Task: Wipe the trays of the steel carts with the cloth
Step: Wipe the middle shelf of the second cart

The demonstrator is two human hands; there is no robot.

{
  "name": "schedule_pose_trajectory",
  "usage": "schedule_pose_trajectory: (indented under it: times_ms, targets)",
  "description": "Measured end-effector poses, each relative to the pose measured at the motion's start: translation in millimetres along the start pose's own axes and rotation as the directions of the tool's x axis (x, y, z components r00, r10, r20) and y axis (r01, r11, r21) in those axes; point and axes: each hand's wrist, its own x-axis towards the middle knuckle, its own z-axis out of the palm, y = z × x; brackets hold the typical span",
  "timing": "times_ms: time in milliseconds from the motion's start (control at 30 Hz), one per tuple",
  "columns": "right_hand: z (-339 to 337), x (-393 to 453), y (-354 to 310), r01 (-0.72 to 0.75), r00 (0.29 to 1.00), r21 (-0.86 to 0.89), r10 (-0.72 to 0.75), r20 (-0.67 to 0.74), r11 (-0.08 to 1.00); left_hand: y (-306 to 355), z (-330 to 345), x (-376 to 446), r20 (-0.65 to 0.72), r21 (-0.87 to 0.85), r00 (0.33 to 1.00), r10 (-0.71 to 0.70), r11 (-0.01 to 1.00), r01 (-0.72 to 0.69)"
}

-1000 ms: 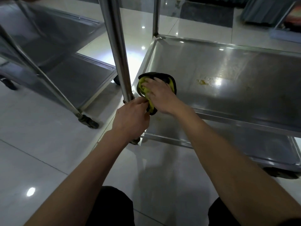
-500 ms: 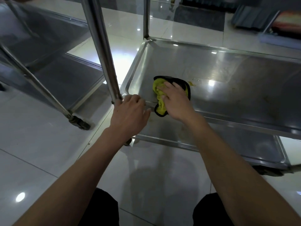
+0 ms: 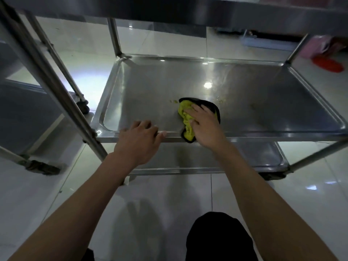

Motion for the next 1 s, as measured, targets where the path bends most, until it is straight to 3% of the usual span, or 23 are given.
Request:
schedule_pose_trajectory:
  times_ms: [300, 567, 1000]
  targets:
    - [-54, -27, 84, -0.191, 0.976, -0.018, 0.188, -0.11, 0.981, 13, 2, -2, -0.016, -0.049, 1.0, 0.013, 0.999, -0.014]
    - [-39, -20, 52, -0.147, 0.986, -0.113, 0.137, -0.093, 0.983, -4, 2, -6, -0.083, -0.05, 0.996, 0.034, 0.998, -0.038]
    - [0, -36, -11, -0.14, 0.989, -0.139, 0.13, -0.076, 0.98, -56, 0, -32, -0.174, -0.12, 0.983, -0.063, 0.992, 0.042]
